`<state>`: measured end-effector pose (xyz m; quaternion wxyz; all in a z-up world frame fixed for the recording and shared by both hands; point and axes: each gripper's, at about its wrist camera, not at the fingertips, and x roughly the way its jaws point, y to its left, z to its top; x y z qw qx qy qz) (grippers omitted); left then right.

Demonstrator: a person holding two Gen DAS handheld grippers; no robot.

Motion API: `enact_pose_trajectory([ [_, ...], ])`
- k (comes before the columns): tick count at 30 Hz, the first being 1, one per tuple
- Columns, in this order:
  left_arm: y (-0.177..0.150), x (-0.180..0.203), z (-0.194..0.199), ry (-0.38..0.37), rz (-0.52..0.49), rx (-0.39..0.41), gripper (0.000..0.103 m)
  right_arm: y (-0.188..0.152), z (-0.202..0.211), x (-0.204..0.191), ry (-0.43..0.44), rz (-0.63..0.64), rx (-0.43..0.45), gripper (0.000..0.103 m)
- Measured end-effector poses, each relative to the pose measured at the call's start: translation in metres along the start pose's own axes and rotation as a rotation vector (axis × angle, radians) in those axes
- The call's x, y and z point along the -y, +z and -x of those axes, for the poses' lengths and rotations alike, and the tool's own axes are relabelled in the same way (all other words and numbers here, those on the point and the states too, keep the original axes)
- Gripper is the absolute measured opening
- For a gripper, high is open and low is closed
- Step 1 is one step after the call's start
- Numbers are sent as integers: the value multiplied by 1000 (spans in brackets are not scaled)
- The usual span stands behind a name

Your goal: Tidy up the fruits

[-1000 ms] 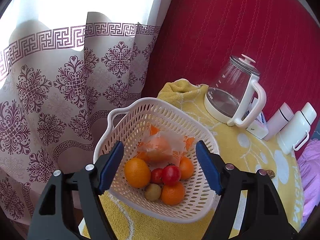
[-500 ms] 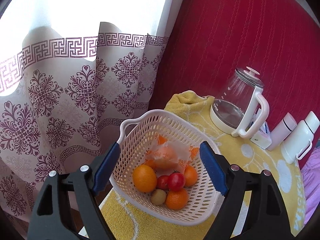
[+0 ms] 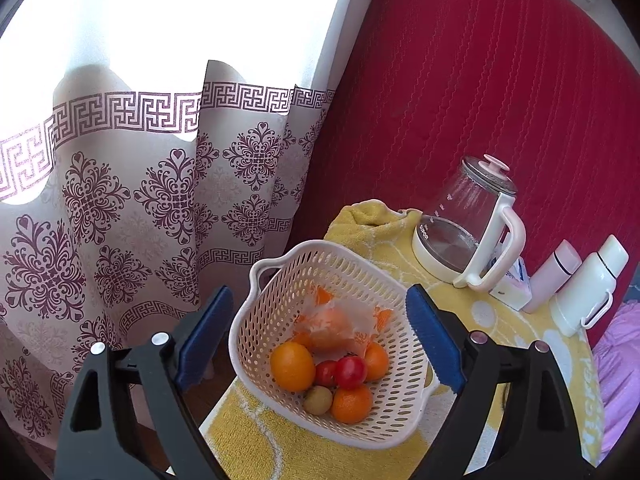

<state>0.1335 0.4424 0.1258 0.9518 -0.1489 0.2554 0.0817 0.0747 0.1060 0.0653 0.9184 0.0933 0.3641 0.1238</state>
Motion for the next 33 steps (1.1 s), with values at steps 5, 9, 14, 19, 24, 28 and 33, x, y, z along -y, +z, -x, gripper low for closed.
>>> enact_pose_trajectory([
  [5,6,-5,8,22,-23,34,93,22,-10,-44,47,74,2,30],
  [9,11,-14,14,35,-13,61,94,36,-25,-79,95,105,-9,30],
  [14,17,-27,17,31,26,70,94,49,-47,-117,167,103,-48,30],
  [19,19,-35,17,47,35,72,94,57,-66,-147,207,103,-93,30],
  [24,21,-40,19,40,51,76,94,64,-83,-162,213,89,-128,30],
  [28,21,-39,20,33,52,77,94,66,-92,-171,210,82,-142,30],
  [33,21,-40,20,30,56,78,94,67,-98,-178,240,64,-162,32],
])
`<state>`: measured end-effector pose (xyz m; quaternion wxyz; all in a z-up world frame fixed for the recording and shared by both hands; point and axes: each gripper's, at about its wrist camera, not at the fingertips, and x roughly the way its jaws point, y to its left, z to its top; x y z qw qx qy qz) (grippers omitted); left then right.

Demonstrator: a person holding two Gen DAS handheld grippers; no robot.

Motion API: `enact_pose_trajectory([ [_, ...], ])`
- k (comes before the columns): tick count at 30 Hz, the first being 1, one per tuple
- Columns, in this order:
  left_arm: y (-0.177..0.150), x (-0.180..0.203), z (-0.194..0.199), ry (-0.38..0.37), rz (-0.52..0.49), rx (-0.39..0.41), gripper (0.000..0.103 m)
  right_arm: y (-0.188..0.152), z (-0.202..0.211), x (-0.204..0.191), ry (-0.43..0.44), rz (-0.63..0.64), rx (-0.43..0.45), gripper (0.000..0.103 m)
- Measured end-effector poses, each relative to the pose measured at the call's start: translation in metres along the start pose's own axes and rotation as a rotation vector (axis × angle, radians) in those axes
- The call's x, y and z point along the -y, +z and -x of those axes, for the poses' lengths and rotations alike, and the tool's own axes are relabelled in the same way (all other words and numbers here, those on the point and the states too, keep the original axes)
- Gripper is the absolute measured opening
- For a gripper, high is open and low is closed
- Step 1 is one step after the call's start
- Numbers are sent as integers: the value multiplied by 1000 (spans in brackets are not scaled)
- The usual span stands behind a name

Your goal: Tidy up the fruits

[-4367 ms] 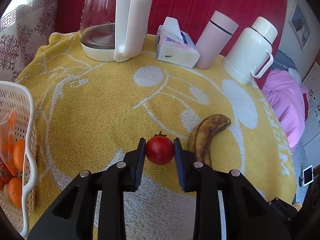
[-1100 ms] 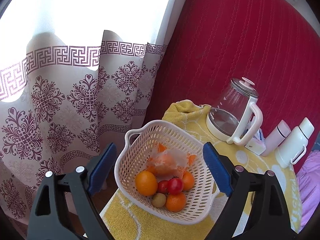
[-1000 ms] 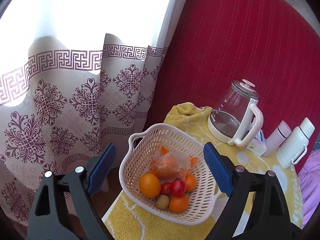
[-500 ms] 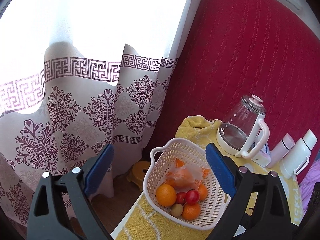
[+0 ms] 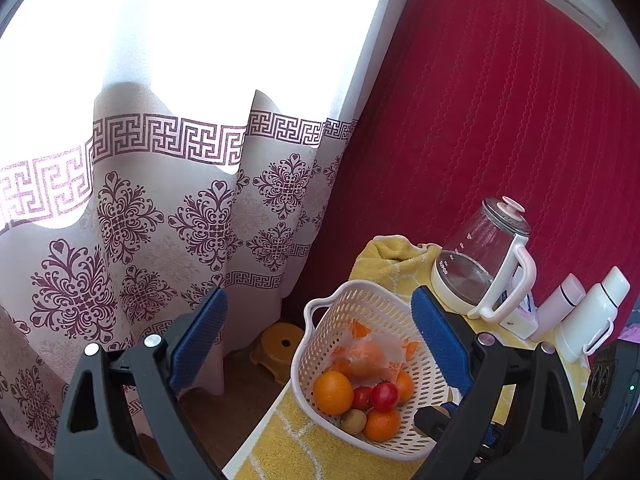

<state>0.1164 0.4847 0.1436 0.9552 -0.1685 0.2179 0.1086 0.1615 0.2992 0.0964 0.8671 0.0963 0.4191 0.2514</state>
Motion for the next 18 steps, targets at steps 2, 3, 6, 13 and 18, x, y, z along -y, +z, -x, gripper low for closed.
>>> enact_pose_trajectory([
  [2,0,-1,0,0,2,-1,94,0,0,-2,11,4,-2,32],
  [3,0,-1,-1,0,3,-2,94,-1,0,-3,17,8,-3,32],
  [6,0,0,-1,1,3,-3,94,-2,3,-3,28,8,-1,32],
  [13,-1,4,-1,-5,-12,-3,94,-10,6,11,23,-20,0,32],
  [18,-3,9,1,-11,-23,-2,94,-19,13,21,12,-28,6,32],
])
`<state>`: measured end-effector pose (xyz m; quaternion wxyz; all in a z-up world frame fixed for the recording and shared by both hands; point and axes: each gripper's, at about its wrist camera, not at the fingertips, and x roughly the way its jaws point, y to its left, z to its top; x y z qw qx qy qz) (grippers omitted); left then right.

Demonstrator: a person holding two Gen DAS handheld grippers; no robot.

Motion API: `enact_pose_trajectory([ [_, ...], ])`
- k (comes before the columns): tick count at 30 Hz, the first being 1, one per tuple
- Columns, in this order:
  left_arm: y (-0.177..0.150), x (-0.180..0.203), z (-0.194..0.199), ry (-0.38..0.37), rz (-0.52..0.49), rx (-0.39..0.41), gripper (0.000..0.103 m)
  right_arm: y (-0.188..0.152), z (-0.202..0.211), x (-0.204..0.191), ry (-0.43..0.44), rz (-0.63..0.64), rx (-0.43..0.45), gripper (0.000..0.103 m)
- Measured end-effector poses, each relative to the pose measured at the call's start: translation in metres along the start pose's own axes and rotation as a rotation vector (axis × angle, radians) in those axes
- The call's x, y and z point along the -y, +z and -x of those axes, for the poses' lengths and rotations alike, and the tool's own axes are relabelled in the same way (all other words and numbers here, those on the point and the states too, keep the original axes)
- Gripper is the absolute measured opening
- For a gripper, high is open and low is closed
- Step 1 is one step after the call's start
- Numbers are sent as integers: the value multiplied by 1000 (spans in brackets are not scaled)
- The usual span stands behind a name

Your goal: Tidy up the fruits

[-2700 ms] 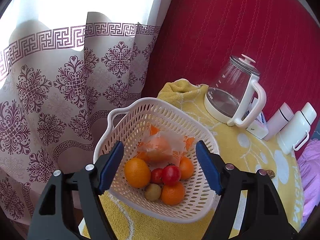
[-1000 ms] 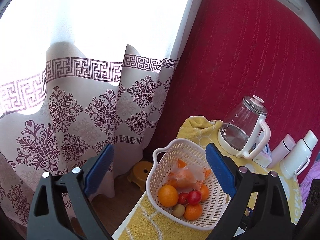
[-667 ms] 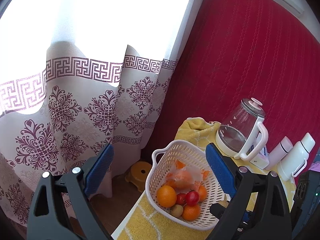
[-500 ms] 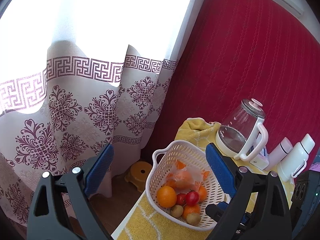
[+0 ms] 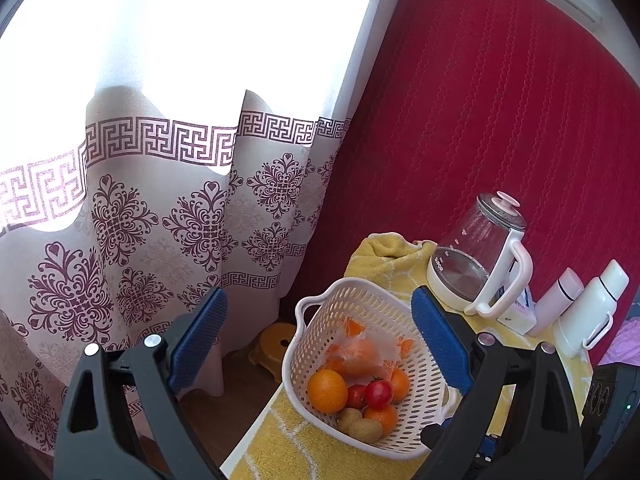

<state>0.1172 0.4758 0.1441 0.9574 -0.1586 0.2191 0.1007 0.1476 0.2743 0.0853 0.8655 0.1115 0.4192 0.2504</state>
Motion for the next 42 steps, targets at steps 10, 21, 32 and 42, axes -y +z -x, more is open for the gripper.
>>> enact_pose_trajectory([
  [10,-4,17,0,-17,-48,-1,94,-30,42,48,-61,-20,31,32],
  [21,-12,34,-2,-28,-100,-11,94,-94,79,91,-90,-33,-21,32],
  [32,-16,43,-2,-34,-128,-14,94,-141,92,61,-92,113,-60,35],
  [42,-21,53,-2,-43,-163,-21,94,-148,89,58,-109,144,-61,44],
])
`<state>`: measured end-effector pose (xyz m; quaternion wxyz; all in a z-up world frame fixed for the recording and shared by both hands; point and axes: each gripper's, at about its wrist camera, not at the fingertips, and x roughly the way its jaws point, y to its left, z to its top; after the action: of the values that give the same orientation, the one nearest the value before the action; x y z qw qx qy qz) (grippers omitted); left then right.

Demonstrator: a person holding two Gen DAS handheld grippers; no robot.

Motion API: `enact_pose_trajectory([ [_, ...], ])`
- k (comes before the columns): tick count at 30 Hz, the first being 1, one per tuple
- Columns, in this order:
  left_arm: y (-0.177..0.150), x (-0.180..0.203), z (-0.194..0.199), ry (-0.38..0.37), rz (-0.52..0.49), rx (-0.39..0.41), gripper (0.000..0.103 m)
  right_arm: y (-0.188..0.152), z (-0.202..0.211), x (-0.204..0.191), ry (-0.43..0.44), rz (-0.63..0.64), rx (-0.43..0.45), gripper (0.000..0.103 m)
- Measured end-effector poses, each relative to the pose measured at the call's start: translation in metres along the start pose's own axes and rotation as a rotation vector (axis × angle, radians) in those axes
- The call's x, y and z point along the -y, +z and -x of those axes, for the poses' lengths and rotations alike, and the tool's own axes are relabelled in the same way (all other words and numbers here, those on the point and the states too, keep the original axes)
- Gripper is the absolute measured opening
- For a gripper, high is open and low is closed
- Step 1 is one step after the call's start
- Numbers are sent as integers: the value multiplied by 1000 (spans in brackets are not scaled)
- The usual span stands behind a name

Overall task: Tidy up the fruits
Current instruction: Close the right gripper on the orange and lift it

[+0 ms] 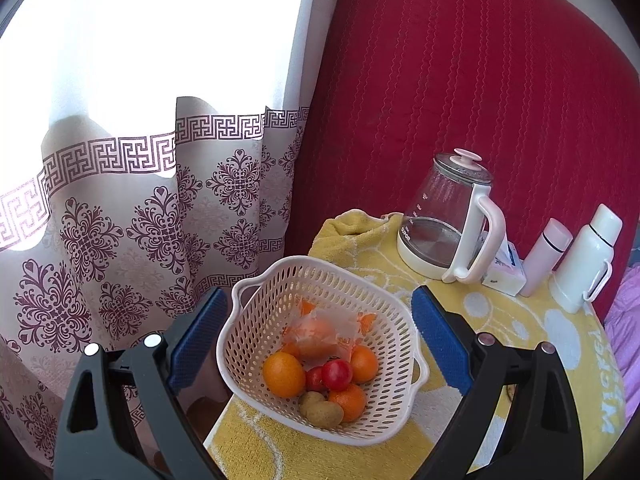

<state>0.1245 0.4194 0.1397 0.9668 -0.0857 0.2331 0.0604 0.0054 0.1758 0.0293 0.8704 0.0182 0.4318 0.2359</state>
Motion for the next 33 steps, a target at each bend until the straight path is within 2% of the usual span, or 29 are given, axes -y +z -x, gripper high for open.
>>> enact_pose_trajectory([
  [6,-5,15,-2,-10,-39,-6,94,-6,-7,-4,-23,29,-22,44],
  [19,-20,48,-10,-26,-137,-33,94,-6,0,3,-19,4,9,40],
  [27,-33,66,-20,-33,-191,-67,94,4,25,55,-107,-168,112,40],
  [33,-46,90,-19,-51,-273,-71,94,13,36,96,-199,-283,172,40],
])
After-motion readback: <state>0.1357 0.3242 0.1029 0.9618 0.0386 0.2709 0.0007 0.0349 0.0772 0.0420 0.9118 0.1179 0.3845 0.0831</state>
